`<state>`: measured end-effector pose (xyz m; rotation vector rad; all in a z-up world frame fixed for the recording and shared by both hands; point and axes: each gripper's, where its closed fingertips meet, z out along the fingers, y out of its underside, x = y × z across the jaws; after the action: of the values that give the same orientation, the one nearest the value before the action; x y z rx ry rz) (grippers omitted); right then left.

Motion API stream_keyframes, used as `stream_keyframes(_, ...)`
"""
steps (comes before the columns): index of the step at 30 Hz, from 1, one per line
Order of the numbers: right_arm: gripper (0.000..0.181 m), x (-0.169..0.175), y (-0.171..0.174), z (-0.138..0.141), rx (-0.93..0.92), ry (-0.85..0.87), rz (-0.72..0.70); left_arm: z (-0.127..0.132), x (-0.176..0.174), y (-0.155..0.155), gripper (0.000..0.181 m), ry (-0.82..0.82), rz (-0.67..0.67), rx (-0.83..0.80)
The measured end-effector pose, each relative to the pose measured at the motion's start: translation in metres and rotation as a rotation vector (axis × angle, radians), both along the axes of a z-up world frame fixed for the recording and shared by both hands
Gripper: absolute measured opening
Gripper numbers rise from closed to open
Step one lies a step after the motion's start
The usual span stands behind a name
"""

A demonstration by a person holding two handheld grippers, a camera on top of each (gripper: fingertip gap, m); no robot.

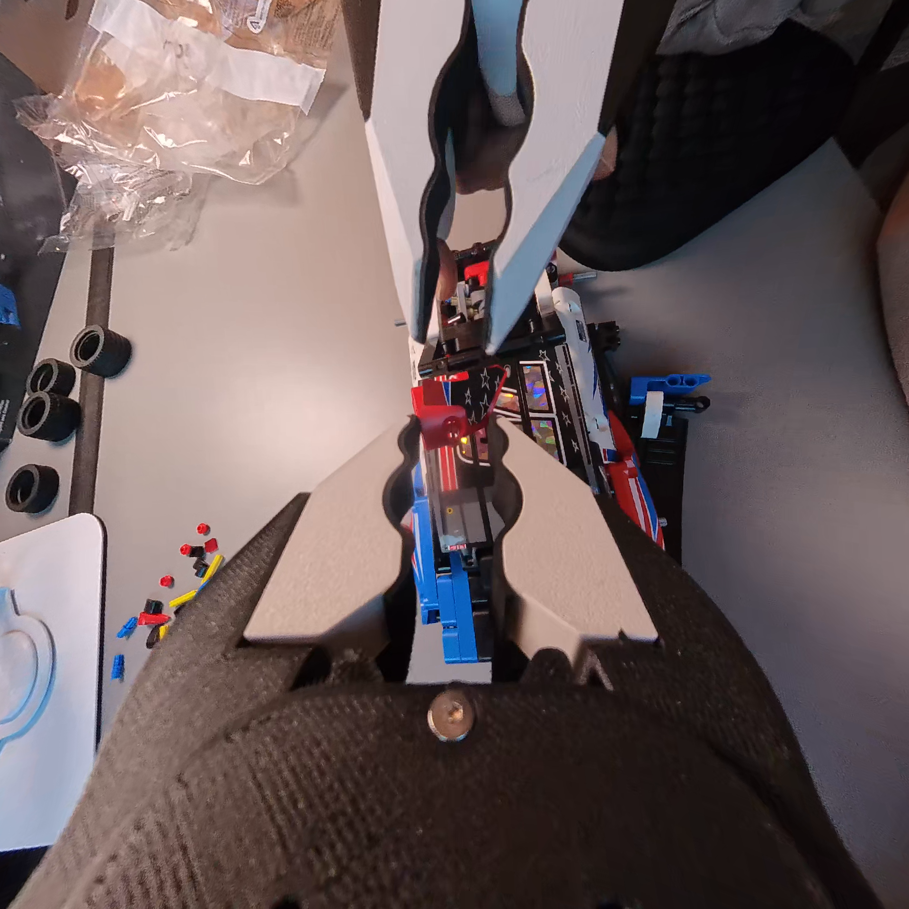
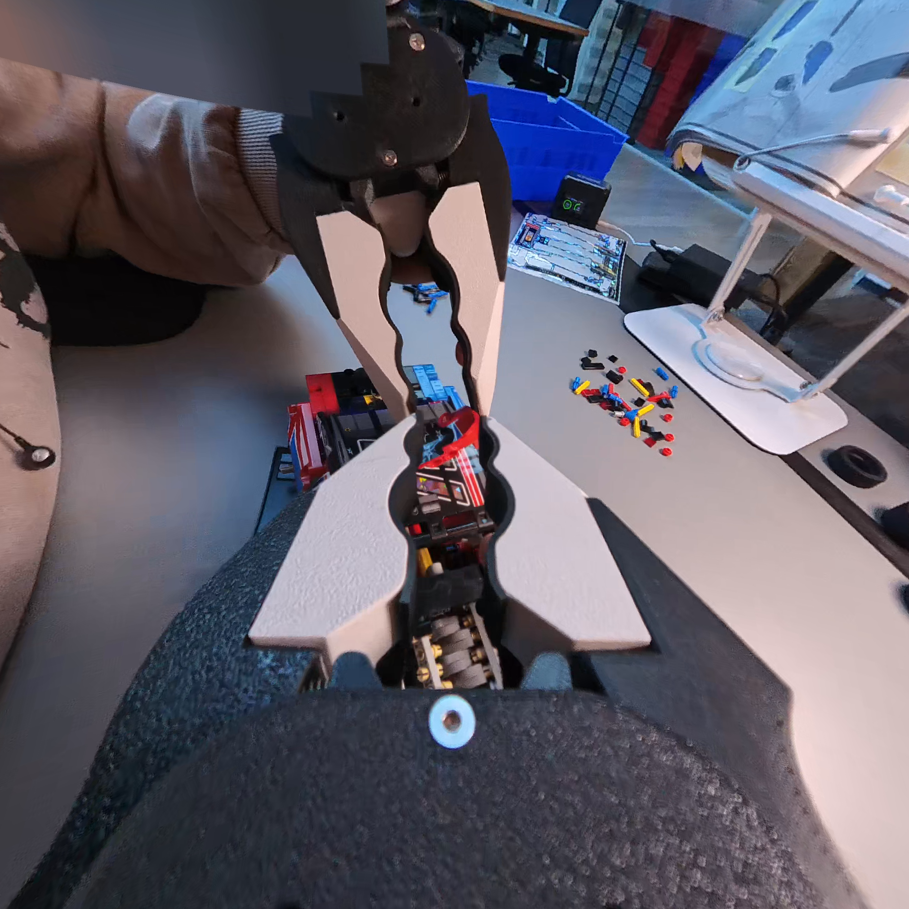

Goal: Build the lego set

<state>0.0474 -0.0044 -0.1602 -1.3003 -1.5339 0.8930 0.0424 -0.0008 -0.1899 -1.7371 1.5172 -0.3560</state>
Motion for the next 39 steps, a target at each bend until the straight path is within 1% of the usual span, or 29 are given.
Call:
stream_keyframes(1,0.022,-0.002,0.002,-0.002,-0.019,-0.012,-0.019,0.001,0.000,0.000,0.025,-0.002,0.002,0.004)
stream_keyframes(8,0.001,-0.012,0.008,-0.008,-0.008,-0.032,-0.090,0.003,-0.001,0.002,0.025,0.010,0.019,0.030)
stream_keyframes(11,0.000,-0.013,0.008,-0.008,0.034,-0.039,-0.086,0.004,-0.001,0.002,0.025,0.011,0.019,0.032)
stream_keyframes(13,0.000,-0.013,0.005,-0.008,0.040,-0.045,-0.056,0.003,-0.001,0.000,0.025,0.011,0.011,0.025)
stream_keyframes(20,0.000,-0.009,-0.011,-0.013,0.068,-0.100,0.118,-0.001,-0.001,-0.003,0.025,0.002,-0.018,-0.011)
stream_keyframes(25,0.000,-0.001,-0.023,-0.011,0.007,-0.093,0.220,-0.002,-0.001,-0.006,0.026,0.000,-0.031,-0.023)
stream_keyframes(32,0.000,0.005,-0.022,-0.007,-0.099,-0.036,0.224,-0.002,0.001,-0.010,0.025,-0.006,-0.060,-0.035)
stream_keyframes(39,0.000,0.006,-0.019,-0.006,-0.268,-0.007,0.211,-0.003,0.002,-0.015,0.025,-0.051,-0.108,-0.078)
